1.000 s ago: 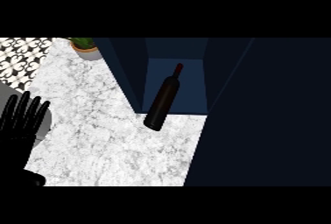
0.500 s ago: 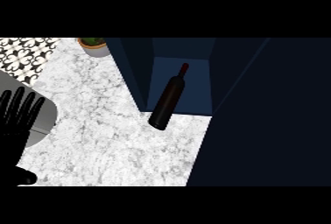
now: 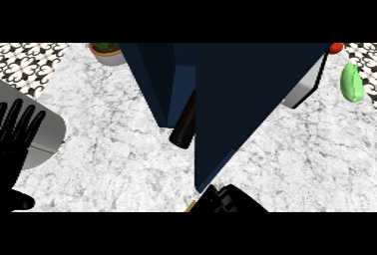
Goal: Pick up the wine, place it into the cabinet and close the cabinet
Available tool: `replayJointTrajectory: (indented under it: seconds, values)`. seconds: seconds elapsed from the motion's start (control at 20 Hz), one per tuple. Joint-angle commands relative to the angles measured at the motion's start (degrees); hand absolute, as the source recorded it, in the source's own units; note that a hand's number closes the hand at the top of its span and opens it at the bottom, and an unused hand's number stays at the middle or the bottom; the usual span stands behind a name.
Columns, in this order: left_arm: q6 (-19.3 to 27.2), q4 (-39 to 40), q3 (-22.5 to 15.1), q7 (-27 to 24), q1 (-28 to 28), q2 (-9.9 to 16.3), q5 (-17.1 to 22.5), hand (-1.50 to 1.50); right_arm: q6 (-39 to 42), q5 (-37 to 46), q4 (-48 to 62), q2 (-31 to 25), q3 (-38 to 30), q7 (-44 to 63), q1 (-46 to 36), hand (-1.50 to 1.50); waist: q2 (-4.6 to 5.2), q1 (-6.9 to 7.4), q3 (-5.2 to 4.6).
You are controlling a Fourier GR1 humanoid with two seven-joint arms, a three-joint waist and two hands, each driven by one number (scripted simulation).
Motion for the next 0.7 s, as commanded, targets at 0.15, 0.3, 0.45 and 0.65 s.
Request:
replayJointTrajectory:
  seconds: [0.15, 0.3, 0.45, 0.65]
  values:
    - [-2.26, 3.82, 1.31, -2.22, 1.52, -1.16, -1.12, -1.50, -9.47, -3.18, 18.45, 11.51, -3.29, 8.42, -25.32, 1.50, -0.11, -1.27, 0.15]
    - [-2.04, 2.71, 4.05, 0.28, 0.10, 0.63, 0.90, -1.50, -8.95, -7.16, 25.39, 11.66, -8.12, 6.18, -30.53, 1.50, -0.19, -2.26, 0.34]
    - [-1.71, 1.89, 4.21, -0.07, 0.87, -0.24, -0.48, -1.50, -8.25, -11.55, 34.85, 11.73, -10.12, -1.73, -32.63, 1.50, -0.09, -2.17, 0.37]
    - [-3.06, 3.41, 5.53, 0.83, 0.21, -0.11, 0.03, -1.50, -5.56, -16.45, 40.78, 11.77, -13.38, -5.16, -32.06, 1.50, -0.09, -2.55, 0.40]
